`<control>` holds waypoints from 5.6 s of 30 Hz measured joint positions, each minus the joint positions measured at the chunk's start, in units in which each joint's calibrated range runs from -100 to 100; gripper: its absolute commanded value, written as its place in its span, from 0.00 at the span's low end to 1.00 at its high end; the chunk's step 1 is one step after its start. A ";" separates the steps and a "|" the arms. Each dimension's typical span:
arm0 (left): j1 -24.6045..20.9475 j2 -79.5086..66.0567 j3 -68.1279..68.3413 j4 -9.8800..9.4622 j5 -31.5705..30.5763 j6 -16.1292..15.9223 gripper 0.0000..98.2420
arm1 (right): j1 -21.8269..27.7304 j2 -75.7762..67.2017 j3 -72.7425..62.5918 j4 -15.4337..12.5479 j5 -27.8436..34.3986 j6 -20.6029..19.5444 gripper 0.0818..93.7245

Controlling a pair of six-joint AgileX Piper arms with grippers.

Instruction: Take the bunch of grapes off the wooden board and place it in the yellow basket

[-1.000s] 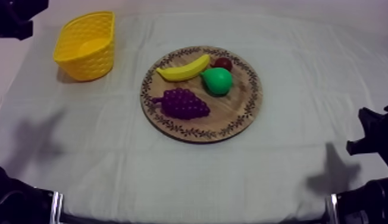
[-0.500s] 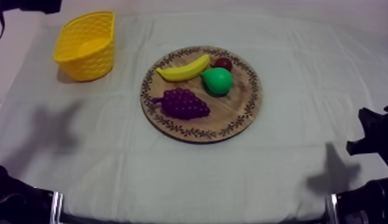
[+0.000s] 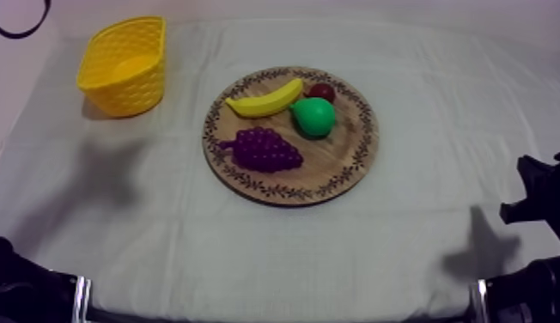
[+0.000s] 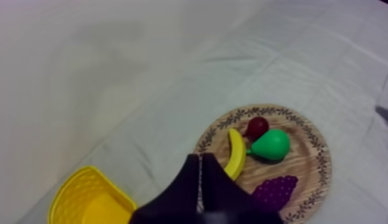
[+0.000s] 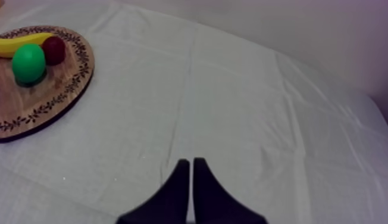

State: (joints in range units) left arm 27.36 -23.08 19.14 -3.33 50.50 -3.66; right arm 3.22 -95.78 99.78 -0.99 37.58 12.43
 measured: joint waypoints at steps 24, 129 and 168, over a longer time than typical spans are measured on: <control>4.10 19.43 -12.13 0.95 8.33 -3.07 0.00 | 0.00 0.00 0.00 0.00 -0.01 0.00 0.00; 7.39 49.66 -1.31 -1.08 -0.67 -16.87 0.91 | 0.00 0.00 0.00 0.00 0.01 0.00 0.00; 5.81 61.96 -16.30 1.82 12.08 -16.37 0.83 | 0.00 0.00 0.00 0.00 -0.01 0.00 0.00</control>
State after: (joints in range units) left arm 33.17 38.88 2.84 -1.50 62.58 -20.03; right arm 3.22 -95.78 99.78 -0.99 37.57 12.43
